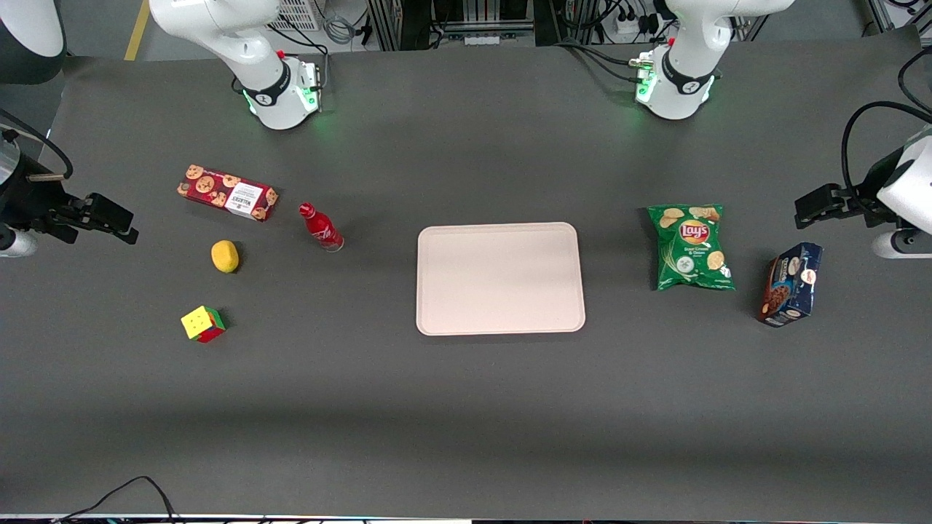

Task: Place coke bottle on tray
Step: 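Move the open right gripper toward the red Coca-Cola bottle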

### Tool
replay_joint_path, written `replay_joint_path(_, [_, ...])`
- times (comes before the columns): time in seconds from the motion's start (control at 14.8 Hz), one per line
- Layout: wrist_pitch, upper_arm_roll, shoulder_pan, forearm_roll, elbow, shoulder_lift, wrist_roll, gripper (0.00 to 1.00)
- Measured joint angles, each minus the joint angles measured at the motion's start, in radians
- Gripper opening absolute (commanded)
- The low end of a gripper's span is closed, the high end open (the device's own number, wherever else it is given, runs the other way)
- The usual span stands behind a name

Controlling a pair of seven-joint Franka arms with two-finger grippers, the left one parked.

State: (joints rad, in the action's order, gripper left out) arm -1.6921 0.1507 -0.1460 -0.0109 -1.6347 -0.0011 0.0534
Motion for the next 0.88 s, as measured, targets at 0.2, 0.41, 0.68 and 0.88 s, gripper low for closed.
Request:
replay_joint_path(0.2, [0.004, -0.001, -0.002, 0.000, 0.000, 0.001, 0.000, 1.00])
replay_joint_path(0.41, [0.004, -0.001, -0.002, 0.000, 0.000, 0.003, 0.000, 1.00])
replay_joint_path(0.68, [0.030, -0.020, -0.004, 0.011, -0.042, 0.001, 0.000, 1.00])
replay_joint_path(0.88, [-0.022, -0.056, -0.006, 0.025, -0.175, -0.039, 0.001, 1.00])
